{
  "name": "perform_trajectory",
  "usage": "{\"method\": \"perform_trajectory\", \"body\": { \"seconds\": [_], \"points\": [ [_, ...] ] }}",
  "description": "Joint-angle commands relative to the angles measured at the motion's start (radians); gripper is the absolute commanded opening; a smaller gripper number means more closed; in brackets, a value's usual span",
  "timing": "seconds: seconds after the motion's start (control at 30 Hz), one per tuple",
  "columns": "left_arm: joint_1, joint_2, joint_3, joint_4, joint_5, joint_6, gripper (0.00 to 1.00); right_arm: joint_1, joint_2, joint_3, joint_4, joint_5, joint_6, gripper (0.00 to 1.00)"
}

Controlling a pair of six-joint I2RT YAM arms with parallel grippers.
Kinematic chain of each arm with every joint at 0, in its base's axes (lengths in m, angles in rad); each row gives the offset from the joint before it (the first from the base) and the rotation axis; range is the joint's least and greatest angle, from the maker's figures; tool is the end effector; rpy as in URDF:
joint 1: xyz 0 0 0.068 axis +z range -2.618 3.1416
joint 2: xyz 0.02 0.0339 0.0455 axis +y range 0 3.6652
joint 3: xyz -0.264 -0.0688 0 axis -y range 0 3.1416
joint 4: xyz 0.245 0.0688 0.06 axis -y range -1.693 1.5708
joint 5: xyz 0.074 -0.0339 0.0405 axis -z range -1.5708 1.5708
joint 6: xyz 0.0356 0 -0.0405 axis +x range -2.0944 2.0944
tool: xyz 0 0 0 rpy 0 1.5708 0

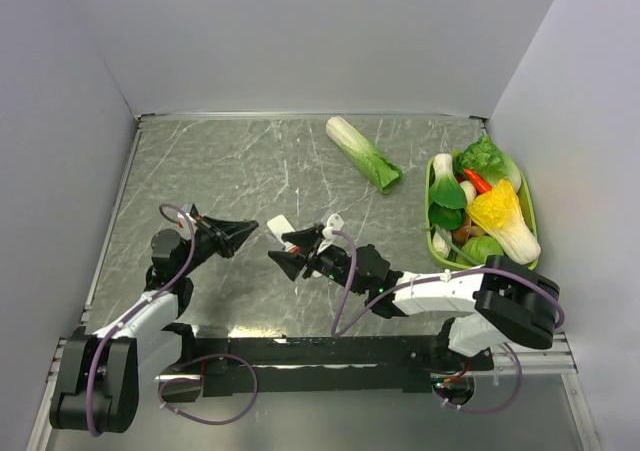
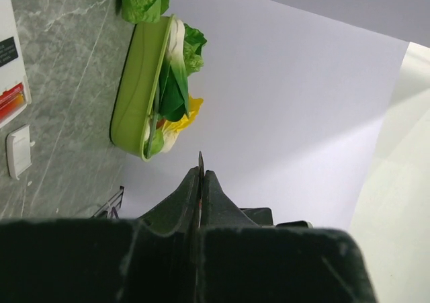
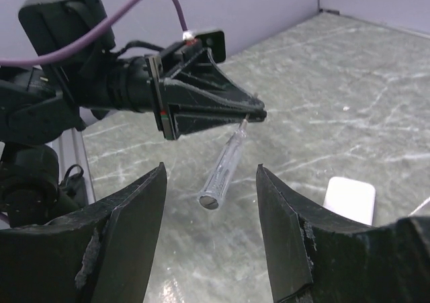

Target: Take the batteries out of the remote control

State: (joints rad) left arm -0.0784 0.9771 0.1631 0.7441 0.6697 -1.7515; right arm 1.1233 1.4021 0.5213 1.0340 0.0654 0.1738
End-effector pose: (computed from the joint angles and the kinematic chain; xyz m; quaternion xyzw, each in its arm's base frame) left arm 0.1835 -0.0366 0.1883 -0.3626 0.6292 -0.6570 0.2023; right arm 0.1259 0.2570 0.2397 -0.2753 0.5900 0.4413 0.6175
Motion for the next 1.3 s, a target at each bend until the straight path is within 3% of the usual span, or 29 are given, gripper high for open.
{"method": "perform_trajectory", "body": {
  "seconds": [0.0, 0.17, 0.53, 0.77, 0.9, 0.93, 0.97, 1.07, 1.17, 1.27],
  "points": [
    [-0.003, -0.014, -0.023, 0.084, 0.016, -0.051, 0.01, 0.015, 0.041, 0.032, 0.100, 0.010, -0.048, 0.63],
    [-0.003, -0.020, -0.022, 0.081, 0.019, -0.040, 0.01, 0.023, 0.063, 0.059, 0.104, 0.016, -0.048, 0.60],
    [-0.003, -0.035, -0.046, 0.098, 0.014, -0.060, 0.01, 0.027, 0.133, 0.091, 0.130, 0.022, -0.057, 0.41],
    [-0.003, -0.077, -0.043, 0.003, -0.021, 0.000, 0.01, 0.029, 0.124, 0.085, 0.124, 0.057, -0.095, 0.10],
    [-0.003, -0.087, -0.045, -0.026, -0.032, 0.012, 0.01, 0.029, 0.129, 0.088, 0.113, 0.057, -0.115, 0.00],
    [-0.003, -0.089, -0.042, -0.041, -0.033, 0.021, 0.05, 0.026, 0.129, 0.085, 0.115, 0.056, -0.117, 0.00],
    [-0.003, -0.089, -0.030, -0.063, -0.035, 0.032, 0.27, 0.029, 0.124, 0.082, 0.115, 0.053, -0.115, 0.00],
    [-0.003, -0.095, 0.005, -0.178, -0.041, 0.096, 0.73, 0.027, 0.095, 0.074, 0.089, 0.076, -0.123, 0.00],
    [-0.003, -0.120, 0.068, -0.349, -0.071, 0.211, 0.89, 0.024, 0.057, 0.072, 0.042, 0.108, -0.143, 0.00],
    [-0.003, -0.146, 0.160, -0.622, -0.183, 0.377, 0.97, 0.009, 0.000, 0.086, -0.118, 0.154, -0.151, 0.00]
  ]
}}
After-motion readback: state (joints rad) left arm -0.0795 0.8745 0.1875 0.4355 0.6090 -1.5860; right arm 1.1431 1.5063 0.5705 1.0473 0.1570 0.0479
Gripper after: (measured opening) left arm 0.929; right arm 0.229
